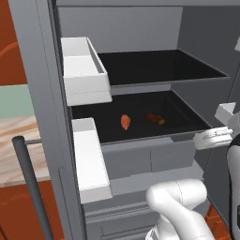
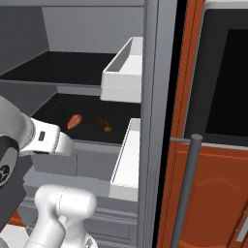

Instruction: Gather the sweet potatos from the fridge and place them on a tray on the dining counter. Then gather the steaks from the fridge and place them on the other tray.

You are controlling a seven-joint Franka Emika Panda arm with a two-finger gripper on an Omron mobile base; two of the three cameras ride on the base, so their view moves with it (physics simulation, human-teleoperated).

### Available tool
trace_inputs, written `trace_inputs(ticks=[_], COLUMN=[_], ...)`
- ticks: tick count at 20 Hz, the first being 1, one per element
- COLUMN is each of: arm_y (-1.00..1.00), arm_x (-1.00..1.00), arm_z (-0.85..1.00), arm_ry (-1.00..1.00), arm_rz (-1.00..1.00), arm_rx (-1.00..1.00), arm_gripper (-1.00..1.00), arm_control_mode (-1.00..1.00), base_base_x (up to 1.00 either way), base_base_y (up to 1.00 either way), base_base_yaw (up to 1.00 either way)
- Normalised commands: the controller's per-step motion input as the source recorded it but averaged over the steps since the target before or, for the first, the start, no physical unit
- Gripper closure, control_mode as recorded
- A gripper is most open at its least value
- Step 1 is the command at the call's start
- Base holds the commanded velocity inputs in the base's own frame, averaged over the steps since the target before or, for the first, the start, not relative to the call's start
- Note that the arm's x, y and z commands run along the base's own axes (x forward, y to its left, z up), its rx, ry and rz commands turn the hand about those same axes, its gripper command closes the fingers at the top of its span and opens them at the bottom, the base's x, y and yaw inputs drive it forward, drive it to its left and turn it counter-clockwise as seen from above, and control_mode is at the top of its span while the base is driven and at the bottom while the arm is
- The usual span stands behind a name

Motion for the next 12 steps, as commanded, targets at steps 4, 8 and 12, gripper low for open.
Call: trace_inputs(ticks=[4, 8, 12], arm_y=[0.00, 0.00, 0.01], arm_x=[0.35, 0.49, 0.43], arm_z=[0.01, 0.00, 0.00], arm_ry=[-0.25, -0.22, -0.14], arm_rz=[-0.01, 0.00, 0.00], arm_rx=[0.02, 0.01, 0.00], arm_gripper=[-1.00, -1.00, -1.00], arm_control_mode=[-1.00, -1.00, -1.00], base_base_x=[0.00, 0.00, 0.00], base_base_y=[0.00, 0.00, 0.00], base_base_yaw=[0.00, 0.00, 0.00])
